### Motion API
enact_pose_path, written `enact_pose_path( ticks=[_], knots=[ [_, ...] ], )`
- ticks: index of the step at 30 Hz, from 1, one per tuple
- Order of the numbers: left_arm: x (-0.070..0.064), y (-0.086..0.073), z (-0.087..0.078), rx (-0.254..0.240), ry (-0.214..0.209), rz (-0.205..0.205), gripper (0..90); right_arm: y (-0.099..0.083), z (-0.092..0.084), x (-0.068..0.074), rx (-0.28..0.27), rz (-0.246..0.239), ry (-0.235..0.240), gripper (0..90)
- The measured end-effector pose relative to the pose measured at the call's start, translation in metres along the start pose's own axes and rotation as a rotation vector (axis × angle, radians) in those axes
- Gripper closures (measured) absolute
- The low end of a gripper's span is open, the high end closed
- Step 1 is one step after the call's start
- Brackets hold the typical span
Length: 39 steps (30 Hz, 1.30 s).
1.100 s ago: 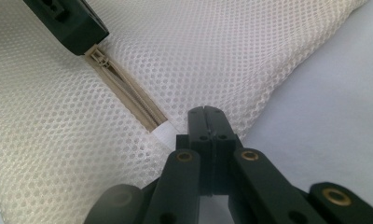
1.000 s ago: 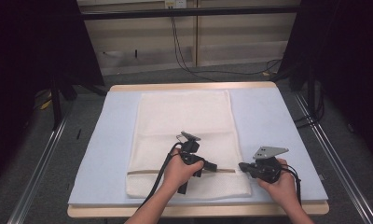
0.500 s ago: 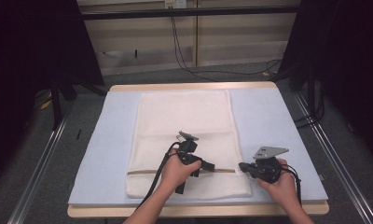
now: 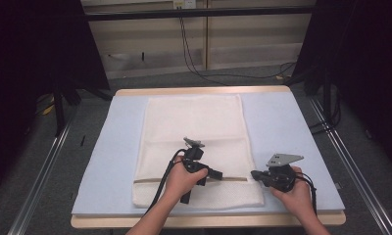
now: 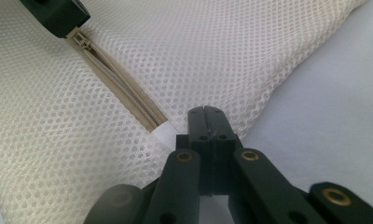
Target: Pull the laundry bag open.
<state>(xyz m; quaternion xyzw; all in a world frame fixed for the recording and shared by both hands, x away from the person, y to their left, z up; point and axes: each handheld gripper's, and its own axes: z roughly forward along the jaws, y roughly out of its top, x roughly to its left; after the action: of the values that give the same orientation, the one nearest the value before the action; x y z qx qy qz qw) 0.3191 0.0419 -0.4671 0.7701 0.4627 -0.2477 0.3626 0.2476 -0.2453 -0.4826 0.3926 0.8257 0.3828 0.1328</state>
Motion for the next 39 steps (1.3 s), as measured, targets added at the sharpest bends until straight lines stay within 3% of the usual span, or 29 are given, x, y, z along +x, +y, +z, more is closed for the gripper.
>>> enact_pose_path(
  ticks=[26,39],
  knots=[
    [0.008,-0.002,-0.014,0.005,0.003,-0.02,87.4,0.001,0.0,0.0,0.005,-0.007,0.0,90.0],
    [0.015,-0.003,-0.024,-0.016,0.014,-0.037,87.3,0.001,0.0,0.0,0.005,-0.01,-0.001,90.0]
  ],
)
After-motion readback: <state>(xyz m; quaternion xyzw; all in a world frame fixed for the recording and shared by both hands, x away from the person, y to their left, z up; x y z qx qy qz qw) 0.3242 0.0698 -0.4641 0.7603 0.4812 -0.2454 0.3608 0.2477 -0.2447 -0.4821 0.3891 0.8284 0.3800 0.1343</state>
